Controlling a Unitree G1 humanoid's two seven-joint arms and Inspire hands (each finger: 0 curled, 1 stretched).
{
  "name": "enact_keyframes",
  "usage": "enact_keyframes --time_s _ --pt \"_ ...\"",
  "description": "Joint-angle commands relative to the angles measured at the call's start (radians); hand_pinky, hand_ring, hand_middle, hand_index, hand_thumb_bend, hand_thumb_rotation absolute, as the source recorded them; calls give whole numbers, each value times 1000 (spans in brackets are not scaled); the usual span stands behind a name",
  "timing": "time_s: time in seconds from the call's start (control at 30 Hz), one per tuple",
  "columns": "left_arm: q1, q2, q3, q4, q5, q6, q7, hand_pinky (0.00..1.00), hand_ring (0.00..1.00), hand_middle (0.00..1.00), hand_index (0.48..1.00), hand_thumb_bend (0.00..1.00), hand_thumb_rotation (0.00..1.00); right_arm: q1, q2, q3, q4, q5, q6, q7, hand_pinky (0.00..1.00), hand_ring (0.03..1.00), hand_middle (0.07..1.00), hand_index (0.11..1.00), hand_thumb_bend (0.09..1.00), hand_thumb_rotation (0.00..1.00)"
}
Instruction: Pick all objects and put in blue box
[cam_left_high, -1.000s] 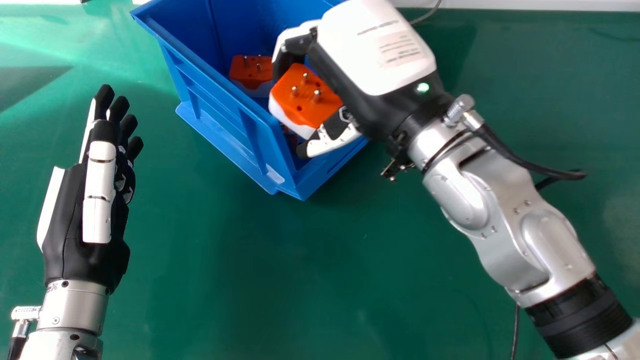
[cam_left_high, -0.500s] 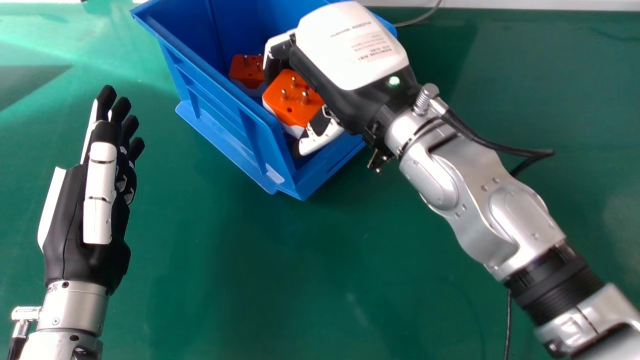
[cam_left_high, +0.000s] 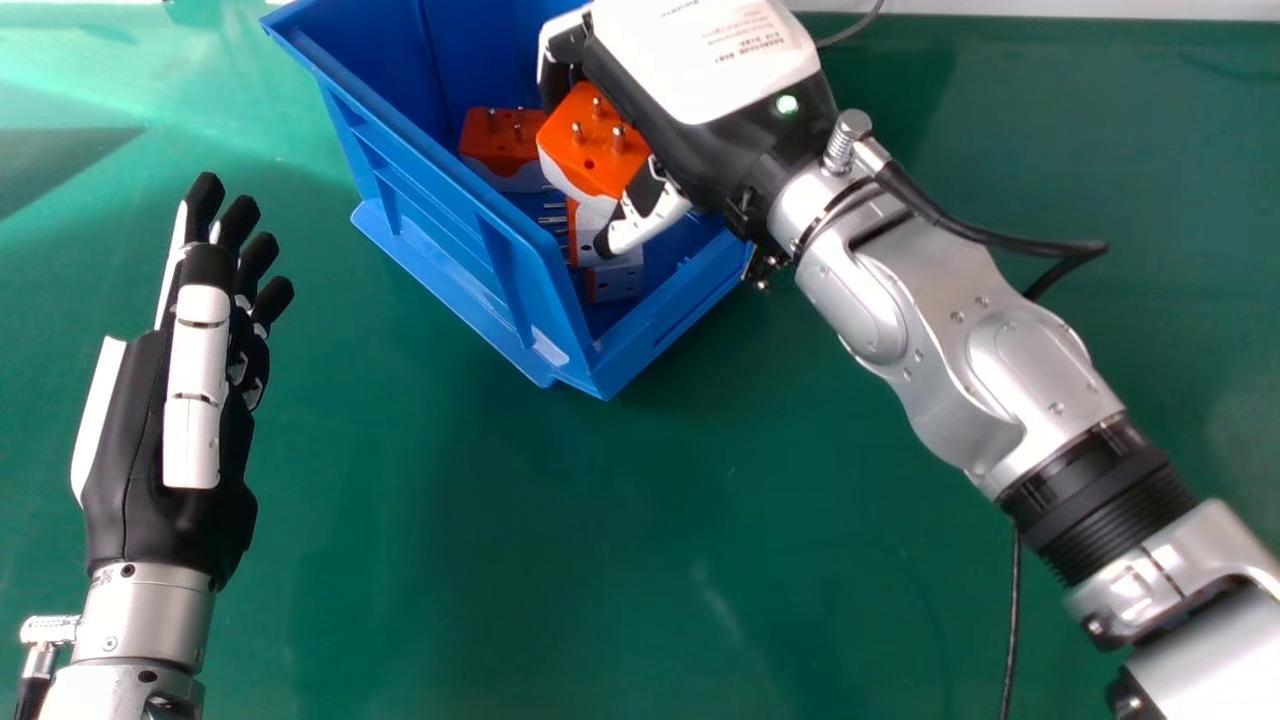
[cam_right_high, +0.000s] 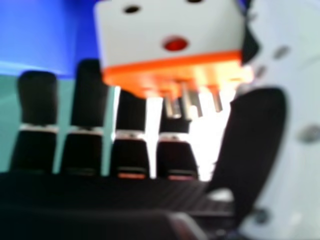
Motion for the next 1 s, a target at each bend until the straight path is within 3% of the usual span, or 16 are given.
enact_keyframes --time_s 0.0,0.37,0.57,0.73,0.97 --pt "1 5 4 -14 2 -15 3 952 972 987 1000 507 961 -53 -5 0 -7 -1 -10 -33 299 409 507 521 492 0" --pt "-2 5 5 -9 -4 -20 -2 944 967 984 1000 515 953 -67 20 24 40 -3 17 -32 294 405 500 522 492 0" --pt "-5 3 3 -11 2 -21 3 940 966 984 1000 519 948 -100 50 32 151 9 6 -87 300 414 520 513 493 0" --pt "-6 8 6 -4 -2 -21 -3 938 966 984 1000 522 946 -131 61 43 236 13 2 -122 307 421 535 506 493 0" --pt "-11 6 6 -2 1 -18 4 945 964 983 1000 525 946 -145 70 38 277 31 15 -137 304 426 546 504 492 0"
